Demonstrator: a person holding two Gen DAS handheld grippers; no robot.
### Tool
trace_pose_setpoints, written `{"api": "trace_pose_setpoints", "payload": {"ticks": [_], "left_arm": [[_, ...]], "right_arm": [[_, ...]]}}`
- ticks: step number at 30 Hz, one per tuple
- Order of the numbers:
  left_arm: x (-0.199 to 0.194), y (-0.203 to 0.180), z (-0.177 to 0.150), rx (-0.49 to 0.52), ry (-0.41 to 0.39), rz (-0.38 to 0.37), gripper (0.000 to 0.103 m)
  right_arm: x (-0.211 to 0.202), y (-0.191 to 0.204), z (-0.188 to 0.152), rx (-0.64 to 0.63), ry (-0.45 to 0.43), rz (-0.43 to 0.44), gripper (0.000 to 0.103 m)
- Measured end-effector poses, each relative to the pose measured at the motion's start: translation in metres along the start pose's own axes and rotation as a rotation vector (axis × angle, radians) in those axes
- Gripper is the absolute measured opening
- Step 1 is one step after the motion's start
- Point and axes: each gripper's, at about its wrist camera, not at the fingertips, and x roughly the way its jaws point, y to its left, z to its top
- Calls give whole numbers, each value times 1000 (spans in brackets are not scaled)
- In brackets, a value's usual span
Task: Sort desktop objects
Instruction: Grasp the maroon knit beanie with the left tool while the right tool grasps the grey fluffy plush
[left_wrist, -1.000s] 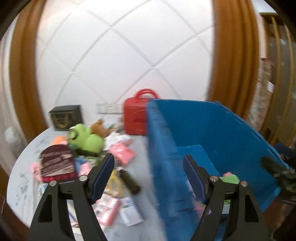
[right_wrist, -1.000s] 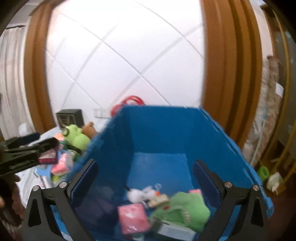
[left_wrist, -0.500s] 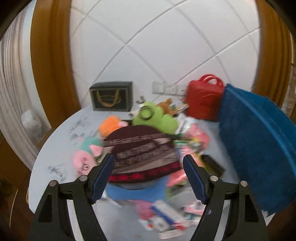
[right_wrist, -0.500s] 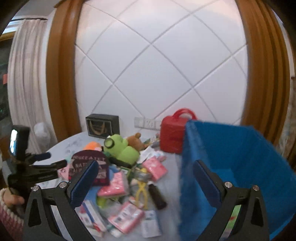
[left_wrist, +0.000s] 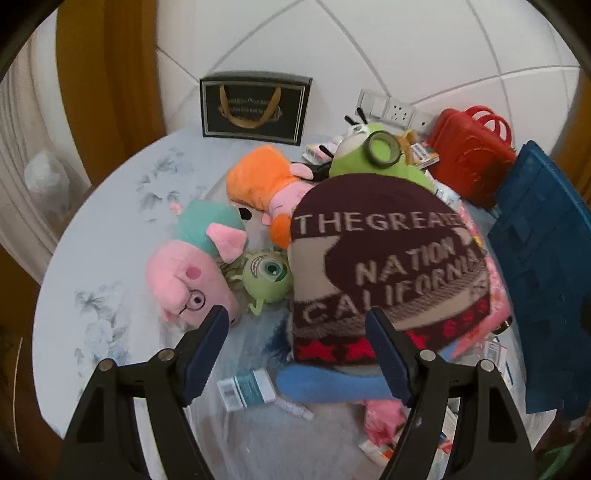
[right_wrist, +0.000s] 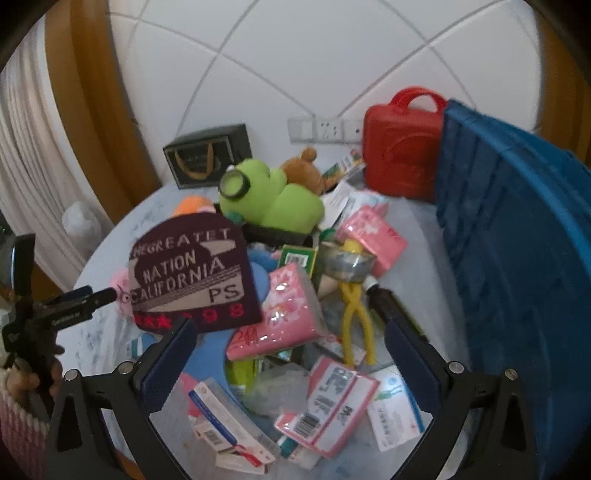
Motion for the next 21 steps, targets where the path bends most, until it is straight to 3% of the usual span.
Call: {"api": "trace_pose_setpoints", "payload": {"ticks": [5,11,12,13,14,16,21], "left_arm": [[30,-4,13,38,14,-71,76],[78,-20,9,95,87,-144,76],[77,-20,8,96,72,-166,65],[74,-20,7,96,68,-187,45],[69,-19,6,96,66,-190,39],[56,-15,5,113,34,-130,15],[14,29,-1,69,-47,-9,13]], "right_arm": [[34,10,-1,-6,48,-9,103],[71,15,-9,24,109,-5,103],[77,16,-12,27,122,-6,103],[81,17,-14,29,134,-5,103],[85,19,-15,28,144,-3,103],[89,27,-16,15,153,4,103],[93,55,-13,-29,141,31,103]]}}
